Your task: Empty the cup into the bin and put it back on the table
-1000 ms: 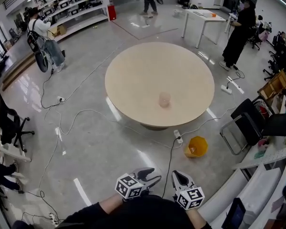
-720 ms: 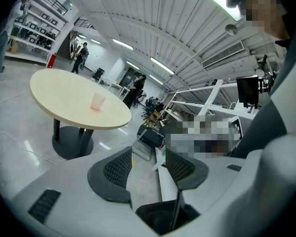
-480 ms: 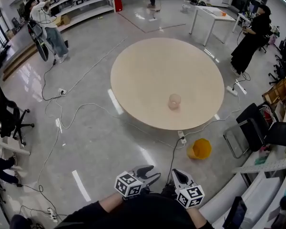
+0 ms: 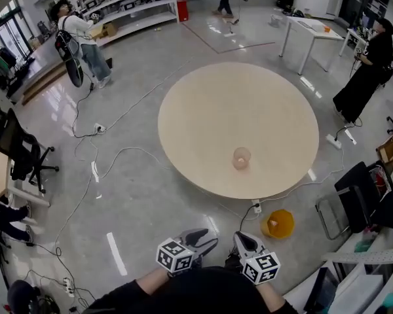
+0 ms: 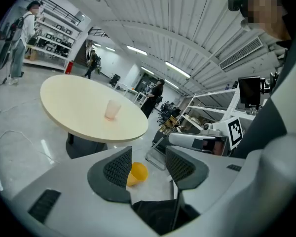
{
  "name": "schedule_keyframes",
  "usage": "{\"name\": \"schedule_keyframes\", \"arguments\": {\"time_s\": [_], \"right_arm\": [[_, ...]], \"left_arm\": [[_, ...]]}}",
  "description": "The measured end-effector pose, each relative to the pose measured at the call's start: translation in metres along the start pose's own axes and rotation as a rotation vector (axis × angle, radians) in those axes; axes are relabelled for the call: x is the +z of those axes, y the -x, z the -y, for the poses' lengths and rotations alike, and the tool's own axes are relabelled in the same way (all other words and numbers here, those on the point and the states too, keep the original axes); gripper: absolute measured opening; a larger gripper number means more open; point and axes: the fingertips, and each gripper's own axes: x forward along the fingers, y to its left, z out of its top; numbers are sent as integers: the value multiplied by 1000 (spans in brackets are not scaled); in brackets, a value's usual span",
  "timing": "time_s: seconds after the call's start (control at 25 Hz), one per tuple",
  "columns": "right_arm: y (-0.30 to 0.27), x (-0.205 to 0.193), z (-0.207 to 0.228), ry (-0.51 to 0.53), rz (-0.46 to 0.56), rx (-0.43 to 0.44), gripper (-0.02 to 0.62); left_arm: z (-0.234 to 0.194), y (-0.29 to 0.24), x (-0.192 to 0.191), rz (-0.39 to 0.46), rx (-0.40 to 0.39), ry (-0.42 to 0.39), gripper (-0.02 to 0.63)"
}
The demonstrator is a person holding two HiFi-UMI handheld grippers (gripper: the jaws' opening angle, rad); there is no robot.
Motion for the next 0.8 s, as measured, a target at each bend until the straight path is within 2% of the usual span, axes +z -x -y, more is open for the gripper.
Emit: {"name": "schedule_keyframes", "arguments": {"time_s": [0.32, 0.8], "right_arm": [[10, 54, 100, 25, 5, 59, 17], [13, 68, 171, 13, -38, 128, 17]], "left_arm": [[25, -90, 51, 55, 82, -11, 230], [36, -141, 72, 134, 167, 48, 230]]}}
